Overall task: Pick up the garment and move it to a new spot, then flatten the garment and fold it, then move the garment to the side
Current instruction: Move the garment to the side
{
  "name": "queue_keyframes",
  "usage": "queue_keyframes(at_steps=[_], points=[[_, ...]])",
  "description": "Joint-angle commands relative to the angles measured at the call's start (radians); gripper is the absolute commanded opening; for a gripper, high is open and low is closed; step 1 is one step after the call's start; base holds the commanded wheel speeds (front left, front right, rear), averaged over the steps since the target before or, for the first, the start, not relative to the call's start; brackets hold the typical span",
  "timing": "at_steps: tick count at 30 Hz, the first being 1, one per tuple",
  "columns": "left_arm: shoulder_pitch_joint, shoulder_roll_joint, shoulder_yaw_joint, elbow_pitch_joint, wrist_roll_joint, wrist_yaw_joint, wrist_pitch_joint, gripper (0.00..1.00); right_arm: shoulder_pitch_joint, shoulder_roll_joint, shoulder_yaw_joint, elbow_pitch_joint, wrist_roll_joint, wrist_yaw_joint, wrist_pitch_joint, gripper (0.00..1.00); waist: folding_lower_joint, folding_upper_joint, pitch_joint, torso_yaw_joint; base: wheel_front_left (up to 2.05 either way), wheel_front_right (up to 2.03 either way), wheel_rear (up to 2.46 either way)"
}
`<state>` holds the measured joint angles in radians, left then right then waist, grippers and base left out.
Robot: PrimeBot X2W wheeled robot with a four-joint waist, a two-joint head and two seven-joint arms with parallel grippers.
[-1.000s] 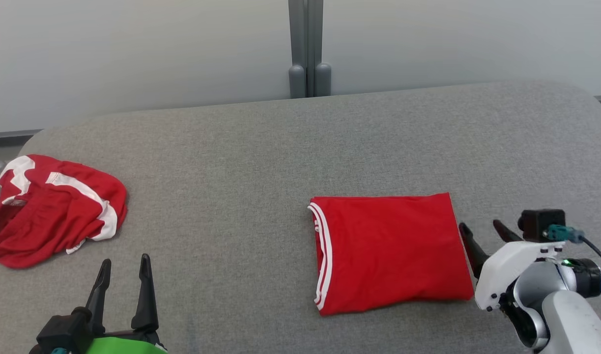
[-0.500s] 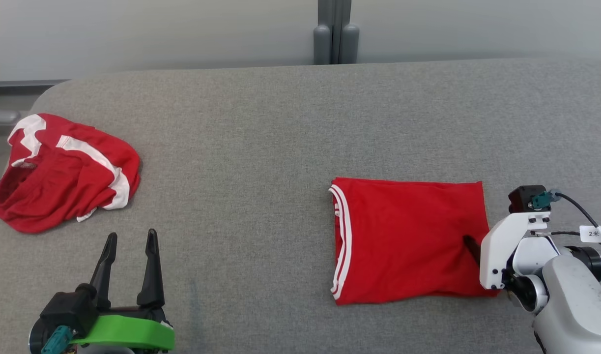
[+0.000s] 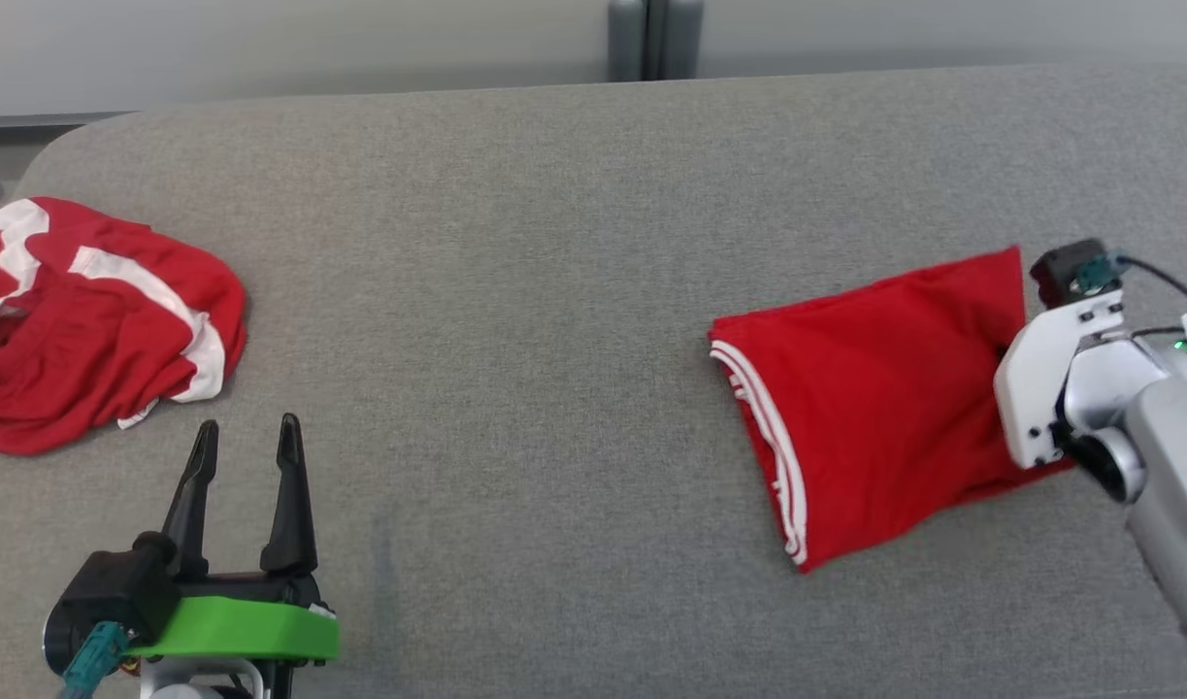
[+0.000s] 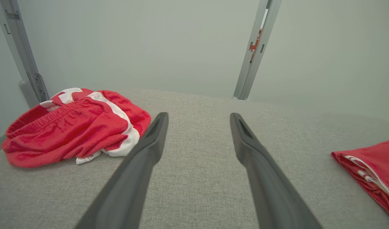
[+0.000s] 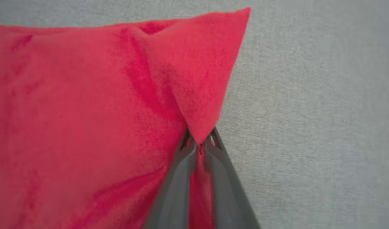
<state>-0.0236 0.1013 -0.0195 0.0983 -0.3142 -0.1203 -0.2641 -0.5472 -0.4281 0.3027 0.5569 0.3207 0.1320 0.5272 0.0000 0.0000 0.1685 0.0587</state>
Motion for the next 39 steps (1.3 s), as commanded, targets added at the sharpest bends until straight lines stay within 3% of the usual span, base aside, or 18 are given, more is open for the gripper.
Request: queue_keyframes(at_steps=[1,6,14,23,30,32,33,34,39], points=[[-0.017,-0.002,0.006,-0.010,0.006,-0.003,0.001,1.00,-0.025,-0.022,0.003,-0.014,-0.003,-0.002,-0.011,0.00,0.0000,0.0000,0.025,-0.045,0.00,0.00,0.00],[-0.041,0.000,0.013,-0.035,0.022,-0.003,0.001,1.00,-0.095,-0.140,-0.020,-0.036,-0.019,-0.003,-0.028,0.00,0.0000,0.0000,0.069,-0.113,0.00,0.00,0.00],[-0.086,0.028,0.010,-0.086,0.032,-0.007,0.001,1.00,-0.171,-0.256,-0.099,-0.009,-0.067,-0.002,-0.094,0.00,0.0000,0.0000,0.189,-0.179,0.00,0.00,0.00],[-0.150,0.069,0.010,-0.168,0.035,-0.009,0.001,1.00,-0.222,-0.355,-0.222,0.059,-0.154,-0.003,-0.197,0.00,0.0000,0.0000,0.338,-0.142,0.00,0.00,0.00],[-0.165,0.084,0.020,-0.218,0.028,-0.003,0.003,1.00,-0.213,-0.386,-0.305,0.052,-0.233,-0.002,-0.286,0.00,0.0000,0.0000,0.397,-0.101,0.00,0.00,0.00],[-0.163,0.087,0.018,-0.222,0.029,-0.001,0.005,1.00,-0.208,-0.378,-0.326,0.060,-0.257,-0.002,-0.303,0.10,0.0000,0.0000,0.402,-0.091,0.00,0.00,0.00],[-0.162,0.087,0.016,-0.224,0.029,0.000,0.003,1.00,-0.203,-0.372,-0.336,0.066,-0.269,-0.002,-0.309,0.49,0.0000,0.0000,0.403,-0.086,0.00,0.00,0.00],[-0.160,0.087,0.014,-0.226,0.028,0.001,0.003,1.00,-0.199,-0.367,-0.347,0.070,-0.282,-0.002,-0.312,1.00,0.0000,0.0000,0.402,-0.083,0.00,0.00,0.00],[-0.145,0.090,0.012,-0.218,0.032,0.007,0.004,1.00,-0.177,-0.323,-0.390,0.078,-0.339,-0.003,-0.326,1.00,0.0000,0.0000,0.377,-0.080,0.00,0.00,0.00]])
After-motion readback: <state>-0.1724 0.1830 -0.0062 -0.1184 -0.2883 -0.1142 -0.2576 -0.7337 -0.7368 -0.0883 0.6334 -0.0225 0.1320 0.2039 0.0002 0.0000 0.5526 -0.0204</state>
